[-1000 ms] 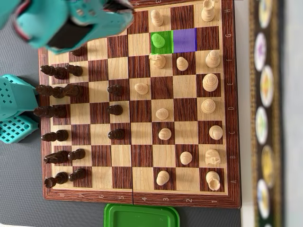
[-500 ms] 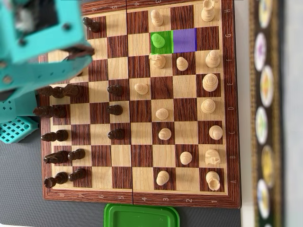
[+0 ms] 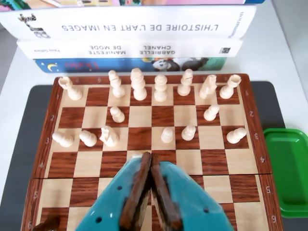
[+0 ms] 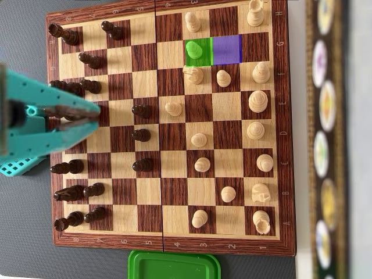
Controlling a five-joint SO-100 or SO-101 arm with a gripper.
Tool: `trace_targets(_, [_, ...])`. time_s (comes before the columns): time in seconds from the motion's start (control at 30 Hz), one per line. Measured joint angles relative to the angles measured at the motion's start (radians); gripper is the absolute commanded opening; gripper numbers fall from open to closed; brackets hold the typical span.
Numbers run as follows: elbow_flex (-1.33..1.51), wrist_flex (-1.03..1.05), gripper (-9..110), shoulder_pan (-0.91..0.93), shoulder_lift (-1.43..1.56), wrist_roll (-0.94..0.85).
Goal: Play chess
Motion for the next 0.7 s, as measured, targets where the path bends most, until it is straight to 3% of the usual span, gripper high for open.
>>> trace_targets(0.7, [0.552, -0.592, 0, 0.021, 0.572, 0.038])
